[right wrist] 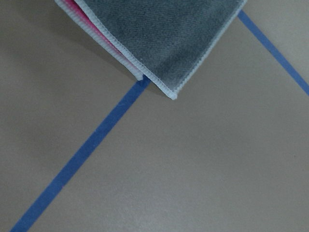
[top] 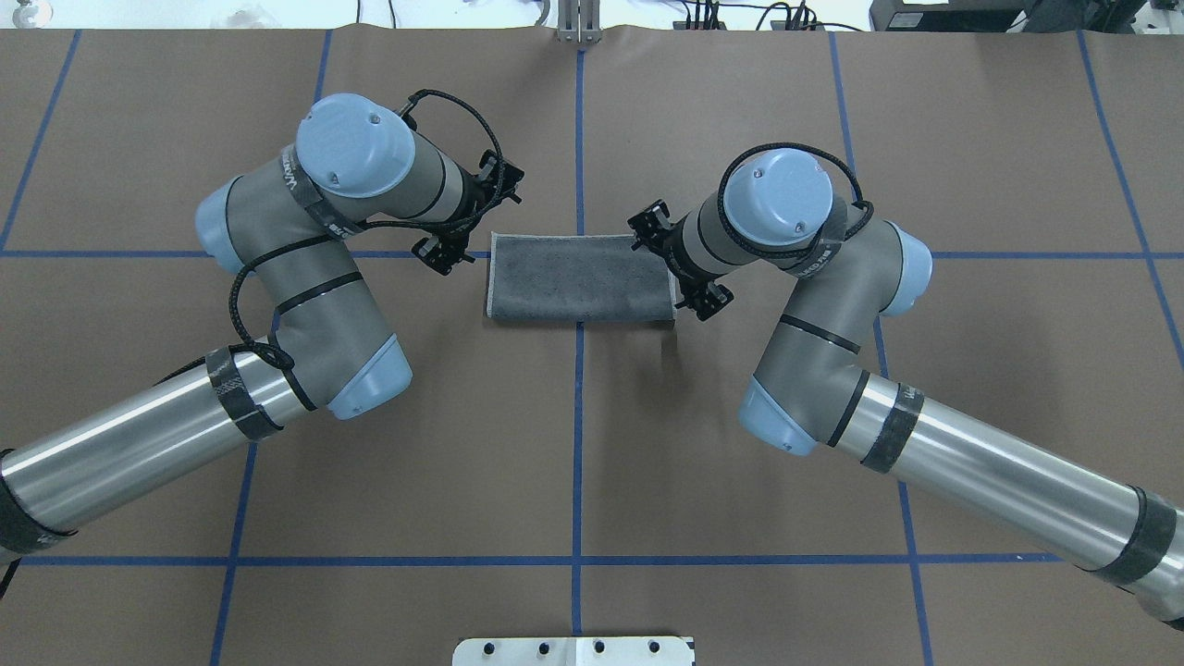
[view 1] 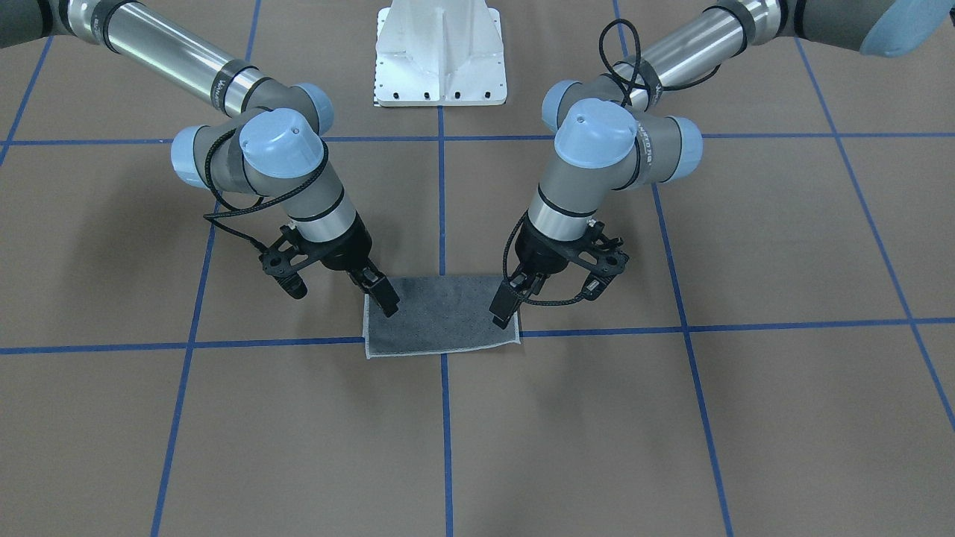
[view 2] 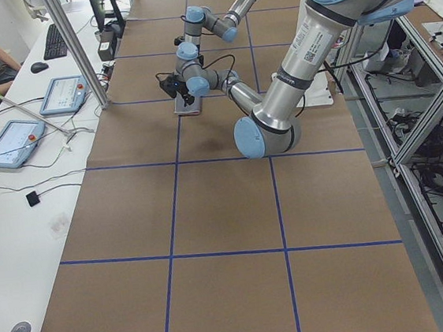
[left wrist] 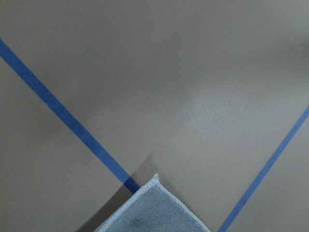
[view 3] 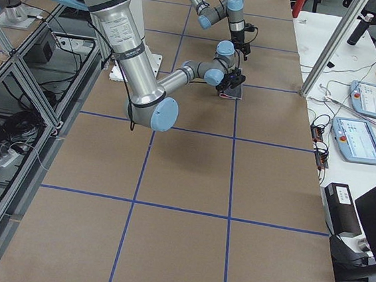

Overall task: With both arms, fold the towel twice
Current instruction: 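Lower the corners onto the far edge and open both grippers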

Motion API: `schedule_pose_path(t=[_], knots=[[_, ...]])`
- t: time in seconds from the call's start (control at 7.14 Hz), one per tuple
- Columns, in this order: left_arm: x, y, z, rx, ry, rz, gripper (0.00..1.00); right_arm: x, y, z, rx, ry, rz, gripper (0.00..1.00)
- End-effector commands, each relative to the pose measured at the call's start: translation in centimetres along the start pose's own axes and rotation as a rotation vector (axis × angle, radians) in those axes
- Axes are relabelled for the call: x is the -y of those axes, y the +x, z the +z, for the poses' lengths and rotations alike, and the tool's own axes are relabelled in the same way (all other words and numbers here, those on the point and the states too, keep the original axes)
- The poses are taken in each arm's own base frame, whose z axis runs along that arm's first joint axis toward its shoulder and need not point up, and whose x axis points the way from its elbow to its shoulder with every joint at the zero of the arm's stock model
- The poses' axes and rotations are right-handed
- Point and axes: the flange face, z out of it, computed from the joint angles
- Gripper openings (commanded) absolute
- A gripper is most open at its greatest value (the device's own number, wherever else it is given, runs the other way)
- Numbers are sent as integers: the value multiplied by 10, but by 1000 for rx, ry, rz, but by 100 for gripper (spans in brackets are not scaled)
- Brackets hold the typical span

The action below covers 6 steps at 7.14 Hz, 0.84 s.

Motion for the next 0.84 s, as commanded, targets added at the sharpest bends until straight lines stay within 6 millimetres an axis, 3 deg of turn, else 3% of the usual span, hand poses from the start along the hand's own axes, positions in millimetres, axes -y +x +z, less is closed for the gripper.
schedule_pose_path(t=[0.0, 0.28, 0.7], knots=[[2, 2, -10, -6, -17, -2, 100, -5, 12, 7, -16, -15, -59, 94], [1, 2, -9, -5, -18, -1, 100, 16, 3, -1, -1, 16, -72, 89], [2, 2, -10, -7, -18, -1, 100, 18, 7, 13, -21, 26, -70, 87]])
